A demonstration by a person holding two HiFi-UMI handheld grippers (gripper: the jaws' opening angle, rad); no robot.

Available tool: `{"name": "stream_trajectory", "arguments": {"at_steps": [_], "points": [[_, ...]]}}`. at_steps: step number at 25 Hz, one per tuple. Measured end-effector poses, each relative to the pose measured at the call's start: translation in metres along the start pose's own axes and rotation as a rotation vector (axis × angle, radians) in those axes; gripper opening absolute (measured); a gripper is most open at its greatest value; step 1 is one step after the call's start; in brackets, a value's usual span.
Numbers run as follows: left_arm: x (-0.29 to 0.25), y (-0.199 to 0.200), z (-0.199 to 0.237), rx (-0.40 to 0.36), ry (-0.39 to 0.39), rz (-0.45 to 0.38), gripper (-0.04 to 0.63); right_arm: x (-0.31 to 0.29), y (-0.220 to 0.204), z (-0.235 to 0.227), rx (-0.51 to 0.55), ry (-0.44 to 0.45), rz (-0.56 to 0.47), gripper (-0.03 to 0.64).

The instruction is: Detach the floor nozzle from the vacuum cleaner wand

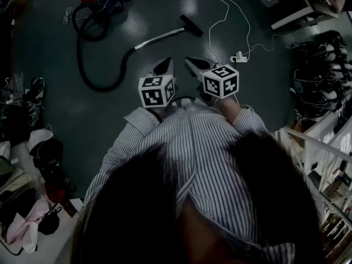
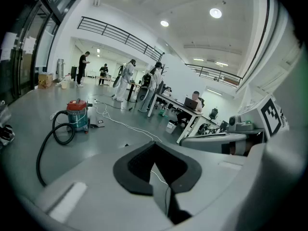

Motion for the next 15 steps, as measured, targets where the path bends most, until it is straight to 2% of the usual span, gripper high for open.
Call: {"name": "stream_trajectory", "arguments": {"at_steps": [15], "points": [[0.0003,-0.0009,-0.0017,0.002,0.008,0.01,0.006,0.0021,0.0009,0.0,0.01,0.002,0.003,0.002]]}}
Point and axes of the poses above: the fingertips, and each gripper's own axes: x backward along the fingers, z to its left, y out of its top, the point moved 3 cm from there along x, backward along the fingers, and after that the axes turned 12 degrees about x, right-handed, at the moved point
